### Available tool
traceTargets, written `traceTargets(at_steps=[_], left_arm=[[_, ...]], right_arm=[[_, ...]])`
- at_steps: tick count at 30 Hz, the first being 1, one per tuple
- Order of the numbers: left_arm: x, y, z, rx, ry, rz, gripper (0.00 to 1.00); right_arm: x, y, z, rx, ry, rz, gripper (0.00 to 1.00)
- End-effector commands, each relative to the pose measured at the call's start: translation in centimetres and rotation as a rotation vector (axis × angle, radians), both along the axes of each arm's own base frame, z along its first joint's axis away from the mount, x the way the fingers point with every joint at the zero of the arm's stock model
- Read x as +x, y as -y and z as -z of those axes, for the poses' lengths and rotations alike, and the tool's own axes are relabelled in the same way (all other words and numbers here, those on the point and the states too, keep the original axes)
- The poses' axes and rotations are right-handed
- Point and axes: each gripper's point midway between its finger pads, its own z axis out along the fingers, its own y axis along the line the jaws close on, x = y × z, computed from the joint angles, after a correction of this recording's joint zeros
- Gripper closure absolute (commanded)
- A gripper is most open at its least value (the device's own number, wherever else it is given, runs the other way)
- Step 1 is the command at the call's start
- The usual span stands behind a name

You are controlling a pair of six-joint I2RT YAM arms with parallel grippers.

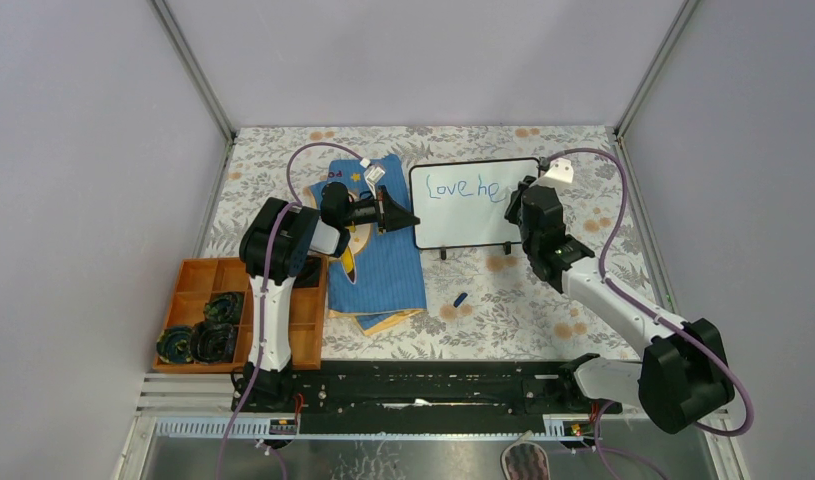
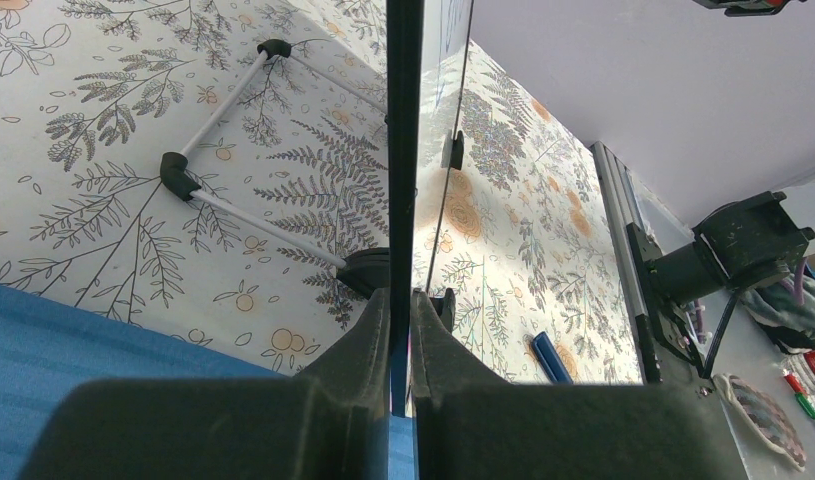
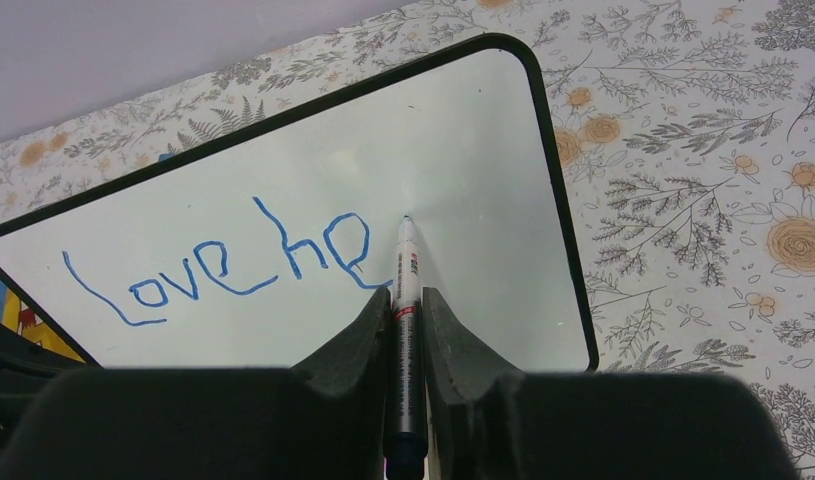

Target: Write a sentence on the whiteboard

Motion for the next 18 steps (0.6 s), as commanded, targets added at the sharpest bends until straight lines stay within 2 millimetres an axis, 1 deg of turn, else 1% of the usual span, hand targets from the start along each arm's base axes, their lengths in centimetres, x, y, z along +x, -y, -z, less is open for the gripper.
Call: traceTargets(at_steps=[1, 5, 9, 12, 18], left_arm=[[-0.4, -0.7, 2.6, 0.048, -0.071, -0.02, 1.0], [-0.4, -0.7, 2.6, 0.048, -0.072, -0.02, 1.0], [-0.5, -0.7, 2.6, 0.048, -0.074, -0.021, 1.0], [-0.4, -0.7, 2.6, 0.048, -0.073, -0.021, 1.0], [-0.5, -0.6, 2.6, 0.049, -0.073, -0.02, 1.0]], right_arm=[[1.5, 0.1, -3.6, 0.017, 0.097, 0.021, 1.0], [1.7, -0.1, -3.7, 0.014, 0.098, 0.013, 1.0], [1.9, -0.7, -3.5, 0.02, 0.093, -0.018, 1.0], [1.8, -1.3, -3.0, 0.03, 0.08, -0.048, 1.0], [1.5, -1.6, -1.7, 0.029, 0.045, -0.068, 1.0]])
